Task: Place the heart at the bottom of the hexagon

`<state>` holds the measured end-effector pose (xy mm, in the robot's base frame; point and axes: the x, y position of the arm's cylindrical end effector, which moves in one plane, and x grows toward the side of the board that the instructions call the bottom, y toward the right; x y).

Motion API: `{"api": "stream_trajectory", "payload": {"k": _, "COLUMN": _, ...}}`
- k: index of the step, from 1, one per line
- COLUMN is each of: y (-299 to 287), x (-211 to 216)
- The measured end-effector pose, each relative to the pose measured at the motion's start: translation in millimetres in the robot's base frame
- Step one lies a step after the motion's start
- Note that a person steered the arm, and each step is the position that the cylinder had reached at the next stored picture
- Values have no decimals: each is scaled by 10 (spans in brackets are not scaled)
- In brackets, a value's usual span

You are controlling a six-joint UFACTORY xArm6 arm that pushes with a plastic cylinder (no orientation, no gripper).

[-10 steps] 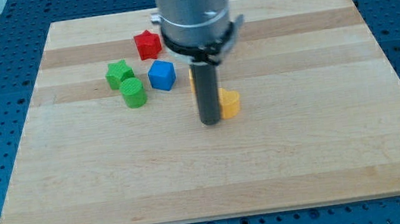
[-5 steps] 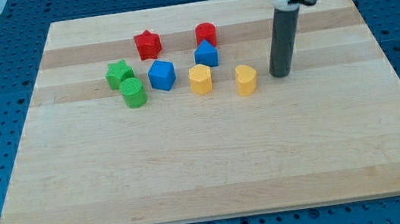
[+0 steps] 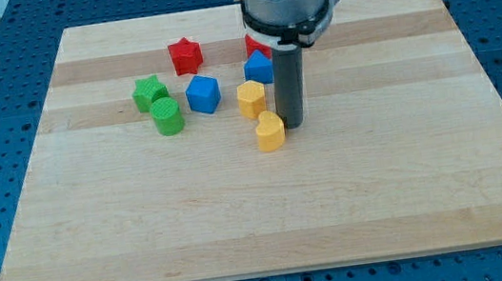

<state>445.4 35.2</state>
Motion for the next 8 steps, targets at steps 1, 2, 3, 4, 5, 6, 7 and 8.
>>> {"api": "stream_trajectory", "payload": {"k": 1, "y": 109, "x": 0}}
{"api": "stream_trajectory", "payload": {"k": 2, "y": 396, "x": 0}}
{"api": "stream_trajectory", "payload": {"k": 3, "y": 330, "x": 28}}
{"api": "stream_trajectory", "payload": {"k": 4, "y": 330, "x": 29}}
{"api": "stream_trajectory", "payload": {"k": 5, "y": 177, "x": 29}}
{"api": "stream_trajectory", "payload": {"k": 6, "y": 177, "x": 29}}
{"api": "stream_trajectory", "payload": {"k": 7, "y": 165, "x": 29}}
{"api": "stream_trajectory", "payload": {"k": 8, "y": -9, "x": 29}}
